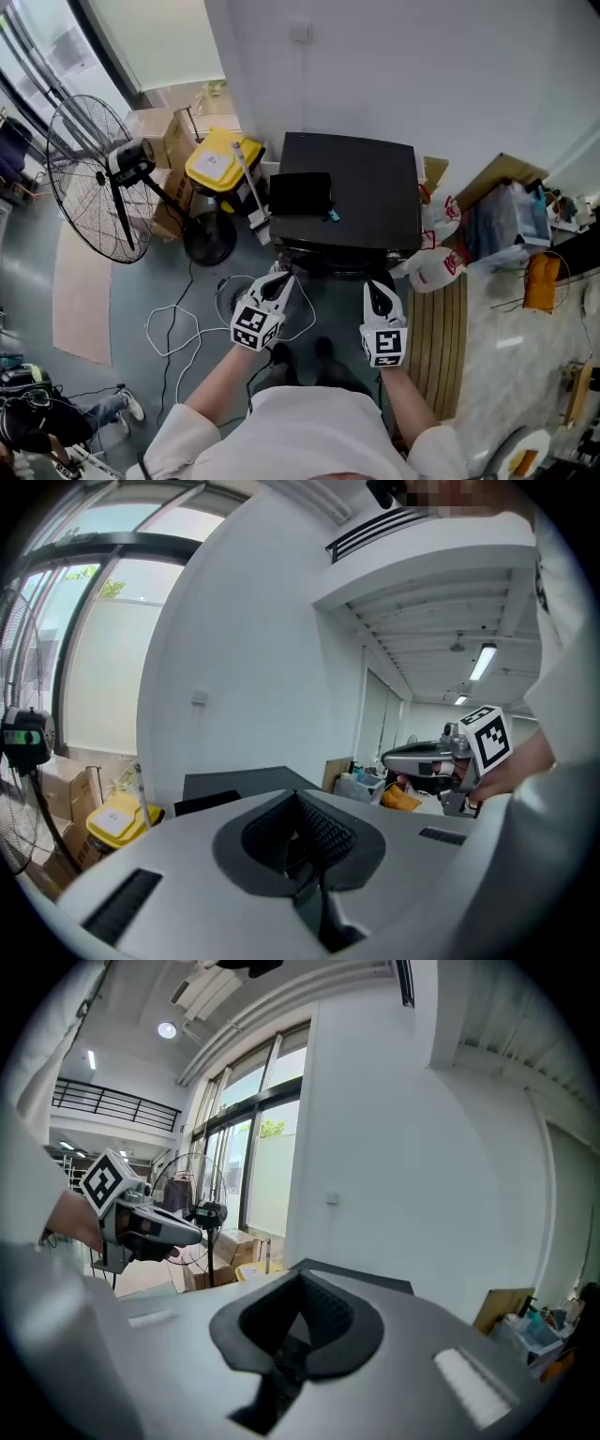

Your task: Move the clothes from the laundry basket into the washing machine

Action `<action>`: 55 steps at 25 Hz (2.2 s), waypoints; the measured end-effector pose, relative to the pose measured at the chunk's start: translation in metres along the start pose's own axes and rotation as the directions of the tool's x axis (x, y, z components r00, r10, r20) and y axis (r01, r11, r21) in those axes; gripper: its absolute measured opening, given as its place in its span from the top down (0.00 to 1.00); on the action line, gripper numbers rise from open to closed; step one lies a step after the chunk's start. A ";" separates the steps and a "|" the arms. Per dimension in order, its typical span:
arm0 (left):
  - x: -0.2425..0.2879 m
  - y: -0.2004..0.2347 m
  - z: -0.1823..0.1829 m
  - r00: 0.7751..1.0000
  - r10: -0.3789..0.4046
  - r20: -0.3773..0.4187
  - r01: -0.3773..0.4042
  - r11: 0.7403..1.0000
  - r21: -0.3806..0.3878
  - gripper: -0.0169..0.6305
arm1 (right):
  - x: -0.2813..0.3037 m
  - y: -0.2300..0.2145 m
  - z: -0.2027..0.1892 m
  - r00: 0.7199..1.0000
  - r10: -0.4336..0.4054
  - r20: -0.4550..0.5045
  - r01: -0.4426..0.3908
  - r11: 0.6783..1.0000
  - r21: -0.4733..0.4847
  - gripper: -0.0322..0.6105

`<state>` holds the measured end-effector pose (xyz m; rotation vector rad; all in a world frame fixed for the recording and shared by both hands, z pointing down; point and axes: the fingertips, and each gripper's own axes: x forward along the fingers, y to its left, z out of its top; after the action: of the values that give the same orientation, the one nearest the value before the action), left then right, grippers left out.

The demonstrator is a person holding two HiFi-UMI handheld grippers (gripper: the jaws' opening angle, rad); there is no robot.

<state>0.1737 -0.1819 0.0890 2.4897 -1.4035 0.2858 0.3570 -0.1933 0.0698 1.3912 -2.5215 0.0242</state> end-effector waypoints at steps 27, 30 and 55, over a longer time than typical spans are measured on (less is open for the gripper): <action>-0.102 0.011 0.079 0.982 -0.127 0.140 0.125 0.992 0.026 0.96 | -0.071 0.036 0.088 0.987 -0.135 0.093 0.125 0.987 0.104 0.93; -0.105 0.012 0.087 0.981 -0.119 0.151 0.113 0.993 0.046 0.96 | -0.072 0.036 0.094 0.987 -0.126 0.103 0.115 0.988 0.107 0.94; -0.091 -0.004 0.087 0.989 -0.082 0.123 0.077 0.996 0.049 0.96 | -0.074 0.017 0.105 0.987 -0.075 0.140 0.070 0.997 0.045 0.93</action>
<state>0.1339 -0.1349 -0.0209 2.6334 -1.3534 0.1481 0.3570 -0.1372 -0.0470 1.5510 -2.5945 -0.0394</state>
